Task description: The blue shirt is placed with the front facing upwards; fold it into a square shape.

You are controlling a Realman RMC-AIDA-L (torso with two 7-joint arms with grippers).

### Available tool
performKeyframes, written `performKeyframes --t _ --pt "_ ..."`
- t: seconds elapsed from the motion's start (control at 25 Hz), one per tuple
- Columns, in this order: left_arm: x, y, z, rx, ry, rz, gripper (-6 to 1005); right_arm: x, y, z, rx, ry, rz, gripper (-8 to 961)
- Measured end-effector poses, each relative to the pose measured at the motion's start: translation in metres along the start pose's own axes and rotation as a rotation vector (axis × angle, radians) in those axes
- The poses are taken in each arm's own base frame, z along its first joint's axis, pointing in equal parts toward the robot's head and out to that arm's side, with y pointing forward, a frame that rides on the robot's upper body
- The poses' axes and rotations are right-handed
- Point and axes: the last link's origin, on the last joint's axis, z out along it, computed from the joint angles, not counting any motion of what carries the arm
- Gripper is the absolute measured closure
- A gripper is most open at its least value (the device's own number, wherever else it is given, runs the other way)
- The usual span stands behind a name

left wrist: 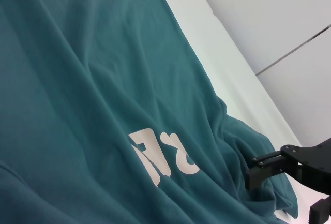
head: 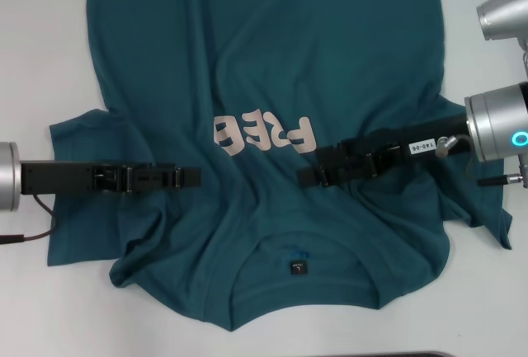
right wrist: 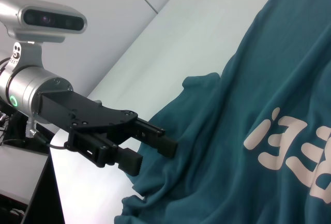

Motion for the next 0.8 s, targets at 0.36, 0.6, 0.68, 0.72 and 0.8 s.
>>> performKeyframes --t 0.36,0.6,0.68,0.72,0.8 --pt "-0.0001 0.0 0.0 -0.001 0.0 -0.001 273 0.0008 -0.0002 -0.0007 0.001 -0.004 0.001 40" --pt "-0.0003 0.0002 0.0001 -0.002 -0.001 -0.001 273 0.0007 -0.0003 -0.0008 0.002 -0.004 0.001 41" --pt "-0.0003 0.0002 0.0001 -0.003 -0.001 -0.001 273 0.0007 -0.0002 -0.0008 0.001 -0.004 0.0 42" --pt "-0.0003 0.0002 0.0001 -0.003 -0.001 -0.001 273 0.0008 -0.0002 -0.0007 0.001 -0.004 0.0 42" --pt "-0.0003 0.0002 0.0001 -0.003 -0.001 -0.001 274 0.001 -0.0002 -0.0006 0.001 -0.004 0.001 43"
